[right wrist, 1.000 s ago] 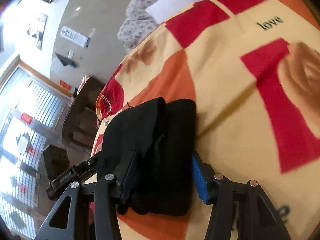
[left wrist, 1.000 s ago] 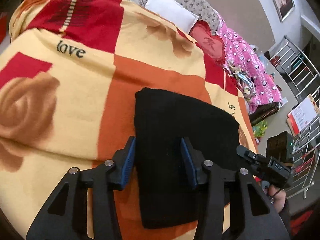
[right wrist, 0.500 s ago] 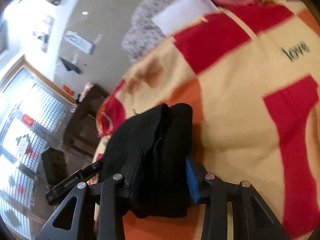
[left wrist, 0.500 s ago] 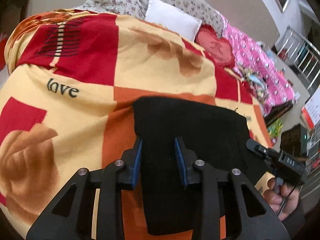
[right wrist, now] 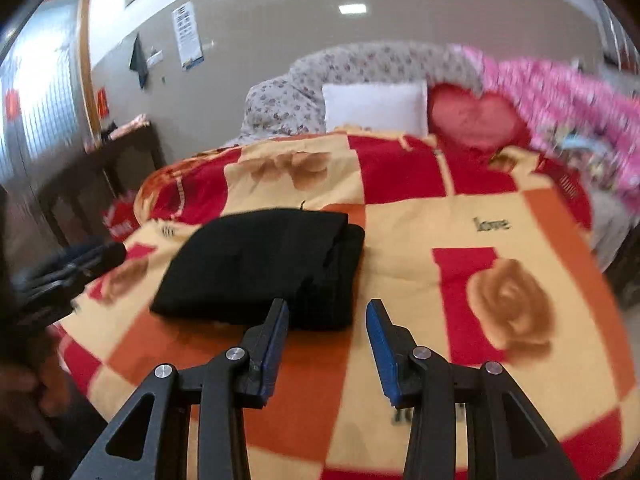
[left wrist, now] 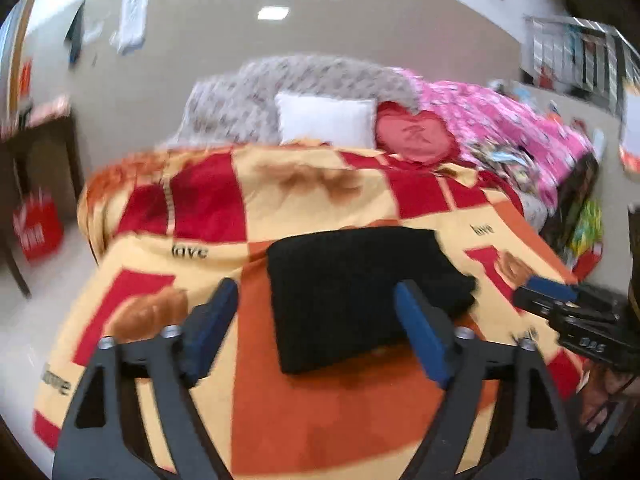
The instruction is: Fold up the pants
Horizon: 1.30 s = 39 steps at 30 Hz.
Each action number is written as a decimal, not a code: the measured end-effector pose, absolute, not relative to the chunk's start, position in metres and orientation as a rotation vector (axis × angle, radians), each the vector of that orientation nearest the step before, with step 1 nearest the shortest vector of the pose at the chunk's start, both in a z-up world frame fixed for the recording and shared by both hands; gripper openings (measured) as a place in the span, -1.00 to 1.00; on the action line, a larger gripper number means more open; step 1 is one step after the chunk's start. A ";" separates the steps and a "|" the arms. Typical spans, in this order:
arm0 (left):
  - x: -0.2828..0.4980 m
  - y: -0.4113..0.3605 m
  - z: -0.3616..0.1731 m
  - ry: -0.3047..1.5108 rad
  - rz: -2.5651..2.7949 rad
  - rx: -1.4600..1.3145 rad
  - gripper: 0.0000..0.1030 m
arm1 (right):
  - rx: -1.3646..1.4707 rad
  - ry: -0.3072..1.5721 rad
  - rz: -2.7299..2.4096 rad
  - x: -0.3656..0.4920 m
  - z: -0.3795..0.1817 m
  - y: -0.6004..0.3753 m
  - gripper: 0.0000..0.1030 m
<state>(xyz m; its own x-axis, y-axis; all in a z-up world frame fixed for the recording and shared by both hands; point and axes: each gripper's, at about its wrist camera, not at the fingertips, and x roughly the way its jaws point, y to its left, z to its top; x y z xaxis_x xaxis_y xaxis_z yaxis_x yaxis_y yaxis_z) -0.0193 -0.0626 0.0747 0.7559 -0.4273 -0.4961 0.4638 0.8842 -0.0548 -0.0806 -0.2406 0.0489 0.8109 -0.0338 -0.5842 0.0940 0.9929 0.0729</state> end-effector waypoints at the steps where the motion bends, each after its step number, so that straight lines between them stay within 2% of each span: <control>1: -0.029 -0.069 0.072 0.536 -0.478 0.115 0.66 | 0.079 0.604 -0.077 -0.091 0.046 -0.235 -0.22; 6: -0.041 -0.090 0.047 0.676 -0.413 0.202 0.66 | 0.013 0.550 -0.095 -0.127 0.023 -0.222 -0.22; 11: -0.051 -0.091 0.040 0.712 -0.334 0.210 0.66 | 0.040 0.509 -0.120 -0.136 0.019 -0.224 -0.22; 16: -0.056 -0.088 0.039 0.747 -0.358 0.161 0.66 | 0.008 0.544 -0.107 -0.129 0.014 -0.216 -0.22; 39: -0.060 -0.111 0.027 0.769 -0.323 0.242 0.66 | -0.003 0.532 -0.109 -0.131 0.013 -0.207 -0.22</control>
<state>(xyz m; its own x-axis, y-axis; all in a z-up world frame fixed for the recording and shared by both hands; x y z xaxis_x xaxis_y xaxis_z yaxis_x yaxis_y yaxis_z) -0.0603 -0.1109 0.0273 0.6733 -0.1967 -0.7127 0.3712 0.9236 0.0958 -0.1308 -0.2074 0.0127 0.8559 -0.1048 -0.5063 0.1034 0.9942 -0.0310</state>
